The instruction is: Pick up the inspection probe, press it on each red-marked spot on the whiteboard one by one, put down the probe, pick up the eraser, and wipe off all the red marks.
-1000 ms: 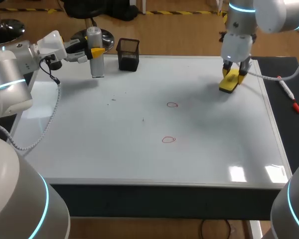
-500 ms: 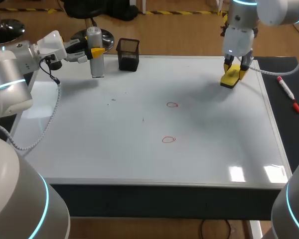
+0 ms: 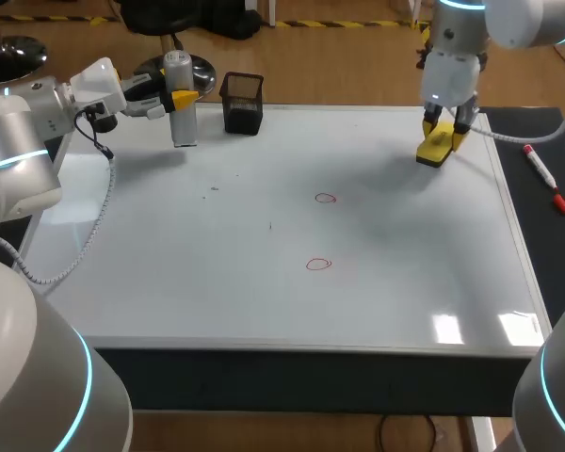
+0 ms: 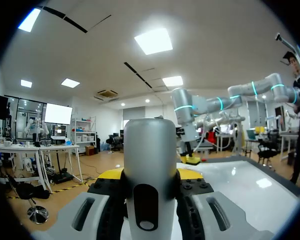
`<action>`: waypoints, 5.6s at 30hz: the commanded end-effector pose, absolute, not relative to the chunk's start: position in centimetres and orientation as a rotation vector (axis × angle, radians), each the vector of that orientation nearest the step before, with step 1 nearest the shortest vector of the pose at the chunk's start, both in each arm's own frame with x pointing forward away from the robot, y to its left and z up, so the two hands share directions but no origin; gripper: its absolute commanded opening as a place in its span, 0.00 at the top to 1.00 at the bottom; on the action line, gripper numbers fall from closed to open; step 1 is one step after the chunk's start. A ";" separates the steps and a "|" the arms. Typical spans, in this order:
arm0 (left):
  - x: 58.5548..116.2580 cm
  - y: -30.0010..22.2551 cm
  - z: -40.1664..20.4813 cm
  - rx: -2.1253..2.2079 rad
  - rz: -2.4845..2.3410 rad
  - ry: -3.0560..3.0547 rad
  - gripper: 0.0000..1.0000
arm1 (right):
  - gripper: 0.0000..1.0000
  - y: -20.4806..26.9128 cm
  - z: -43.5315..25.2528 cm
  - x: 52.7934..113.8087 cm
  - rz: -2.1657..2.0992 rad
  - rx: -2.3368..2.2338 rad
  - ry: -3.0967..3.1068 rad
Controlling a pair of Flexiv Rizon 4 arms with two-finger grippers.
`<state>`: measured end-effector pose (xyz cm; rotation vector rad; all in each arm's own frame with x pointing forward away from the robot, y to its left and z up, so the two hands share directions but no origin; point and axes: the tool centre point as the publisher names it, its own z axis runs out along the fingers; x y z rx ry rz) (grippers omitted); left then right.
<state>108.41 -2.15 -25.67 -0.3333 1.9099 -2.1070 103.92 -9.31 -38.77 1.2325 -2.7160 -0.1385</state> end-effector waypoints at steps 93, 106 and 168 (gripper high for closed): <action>95.9 -30.2 -29.6 0.171 -2.518 2.168 1.00 | 1.00 -9.3 -38.7 104.0 -0.134 1.234 -2.712; 95.6 -30.2 -29.5 0.197 -2.463 2.220 1.00 | 1.00 -9.3 -38.7 104.0 -0.134 1.234 -2.712; 101.7 -10.2 -23.9 -0.151 -2.179 1.982 1.00 | 1.00 -9.3 -38.7 104.0 -0.134 1.234 -2.712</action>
